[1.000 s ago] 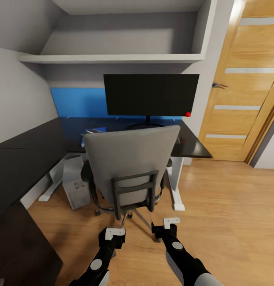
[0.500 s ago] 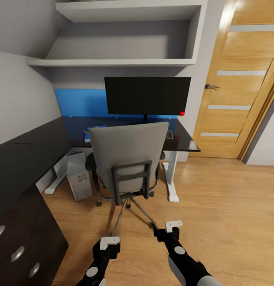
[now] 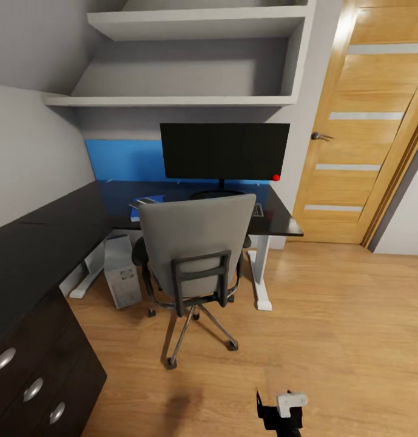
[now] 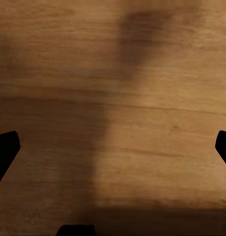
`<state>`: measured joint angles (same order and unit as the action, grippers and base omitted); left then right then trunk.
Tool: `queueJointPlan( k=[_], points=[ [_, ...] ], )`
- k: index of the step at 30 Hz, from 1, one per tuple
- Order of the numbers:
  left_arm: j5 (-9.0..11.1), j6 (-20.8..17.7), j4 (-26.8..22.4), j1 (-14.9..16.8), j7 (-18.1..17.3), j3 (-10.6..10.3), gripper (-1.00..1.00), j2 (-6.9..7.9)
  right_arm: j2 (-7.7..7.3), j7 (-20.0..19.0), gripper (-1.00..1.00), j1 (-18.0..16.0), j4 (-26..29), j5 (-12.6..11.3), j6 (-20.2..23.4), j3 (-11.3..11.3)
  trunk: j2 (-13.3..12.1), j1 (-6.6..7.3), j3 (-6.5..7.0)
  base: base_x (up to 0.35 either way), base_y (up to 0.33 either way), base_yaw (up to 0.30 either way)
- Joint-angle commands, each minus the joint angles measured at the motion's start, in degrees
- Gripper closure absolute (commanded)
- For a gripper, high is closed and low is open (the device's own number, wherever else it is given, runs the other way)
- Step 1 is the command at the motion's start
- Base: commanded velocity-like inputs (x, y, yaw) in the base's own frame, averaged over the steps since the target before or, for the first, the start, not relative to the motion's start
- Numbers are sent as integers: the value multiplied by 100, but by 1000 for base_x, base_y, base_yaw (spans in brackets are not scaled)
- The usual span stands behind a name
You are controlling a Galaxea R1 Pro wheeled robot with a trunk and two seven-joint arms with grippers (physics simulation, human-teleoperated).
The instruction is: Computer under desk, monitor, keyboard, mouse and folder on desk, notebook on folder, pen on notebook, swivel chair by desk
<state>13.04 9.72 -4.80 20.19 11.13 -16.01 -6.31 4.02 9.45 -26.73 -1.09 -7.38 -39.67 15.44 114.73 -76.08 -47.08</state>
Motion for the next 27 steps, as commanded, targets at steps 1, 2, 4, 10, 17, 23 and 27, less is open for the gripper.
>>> queueJointPlan(
  k=[1, 2, 4, 10, 17, 23, 27],
  points=[
    [41, 19, 63, 7, 21, -70, -100, -3, -3, 8, -100, 27, -14, -52, -27, 56, -39, 24, 15, 0, 0, 0],
    [41, 17, 151, 5, 21, -70, -100, -2, -10, 5, -100, 144, -23, -53, -34, 58, -79, 46, 33, 0, 0, 0],
    [41, 12, 187, 4, 21, -69, -100, -2, -12, -6, -100, 286, -27, -53, -37, 61, -160, 90, 69, 0, 0, 0],
    [44, 5, 238, 3, 21, -67, -100, 6, -17, -9, -100, 571, -31, -53, -40, 62, -400, 221, 177, 0, 0, 0],
    [49, 11, 249, 2, 9, -61, -100, 44, -18, -2, -100, 810, -32, -53, -41, 62, -681, 375, 303, 0, 0, 0],
    [49, 15, 252, 2, 0, -60, -100, 101, -17, -2, -100, 844, -25, -53, -41, 64, -922, 507, 410, 0, 0, 0],
    [47, 23, 255, 2, -3, -60, -100, 188, -17, -4, -100, 850, -24, -53, -41, 64, -1082, 595, 482, 0, 0, 0]
  ],
)
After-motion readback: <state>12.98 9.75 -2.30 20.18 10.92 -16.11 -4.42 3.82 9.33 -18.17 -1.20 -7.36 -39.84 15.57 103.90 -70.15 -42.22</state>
